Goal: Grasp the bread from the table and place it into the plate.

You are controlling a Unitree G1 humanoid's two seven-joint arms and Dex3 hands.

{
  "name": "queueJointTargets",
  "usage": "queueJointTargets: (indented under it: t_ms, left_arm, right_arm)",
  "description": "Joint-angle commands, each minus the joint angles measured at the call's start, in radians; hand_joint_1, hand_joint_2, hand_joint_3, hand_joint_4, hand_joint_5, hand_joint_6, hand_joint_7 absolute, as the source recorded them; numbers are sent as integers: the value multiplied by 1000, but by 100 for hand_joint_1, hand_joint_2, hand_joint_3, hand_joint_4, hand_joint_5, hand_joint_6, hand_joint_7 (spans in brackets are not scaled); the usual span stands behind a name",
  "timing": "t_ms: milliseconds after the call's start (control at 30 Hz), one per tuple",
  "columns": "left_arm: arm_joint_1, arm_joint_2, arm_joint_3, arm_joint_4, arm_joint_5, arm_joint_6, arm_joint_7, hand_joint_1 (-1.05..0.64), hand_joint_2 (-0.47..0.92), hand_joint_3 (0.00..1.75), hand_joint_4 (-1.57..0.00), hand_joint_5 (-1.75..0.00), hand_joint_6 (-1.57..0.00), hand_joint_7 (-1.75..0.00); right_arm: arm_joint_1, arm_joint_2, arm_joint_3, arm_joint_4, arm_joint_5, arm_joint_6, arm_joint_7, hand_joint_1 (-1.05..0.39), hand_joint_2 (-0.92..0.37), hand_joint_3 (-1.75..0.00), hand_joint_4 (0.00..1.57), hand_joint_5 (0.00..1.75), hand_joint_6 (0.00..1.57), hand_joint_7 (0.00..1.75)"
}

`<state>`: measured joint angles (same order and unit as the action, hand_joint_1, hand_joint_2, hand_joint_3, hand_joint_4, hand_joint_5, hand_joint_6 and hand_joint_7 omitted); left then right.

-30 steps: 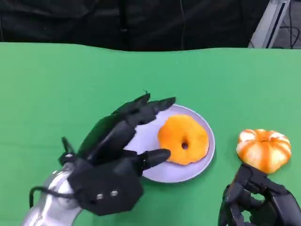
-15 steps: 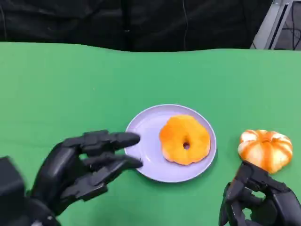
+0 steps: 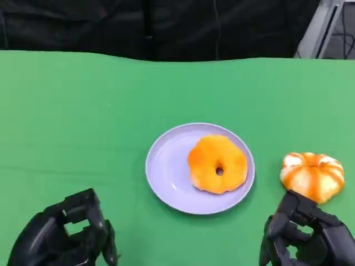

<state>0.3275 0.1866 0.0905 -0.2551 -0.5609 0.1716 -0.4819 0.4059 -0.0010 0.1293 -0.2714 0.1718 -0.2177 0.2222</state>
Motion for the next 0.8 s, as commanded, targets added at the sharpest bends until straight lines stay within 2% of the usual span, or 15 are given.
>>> queueJointTargets:
  t_ms: [33,300,567,800]
  left_arm:
    - [-12,0,34,9,-14,13,7,-7,62,112,-86,-175,-74,-171]
    - [-13,-16,36,6,13,14,15,-7,58,118,-86,-175,-74,-169]
    - [-13,-20,37,0,8,28,16,-7,59,114,-87,-175,-74,-170]
    - [-12,-27,40,2,15,19,16,-5,60,115,-87,-175,-74,-169]
  right_arm:
    - [6,-2,-3,1,0,-15,-3,-14,-56,-122,85,175,69,167]
    - [10,-6,-6,-1,1,-12,-4,-13,-57,-121,84,175,68,169]
    - [15,-5,-3,-14,-3,3,-13,-12,-57,-122,84,175,69,169]
    - [10,-5,-6,0,1,-14,-8,-12,-56,-122,84,175,70,168]
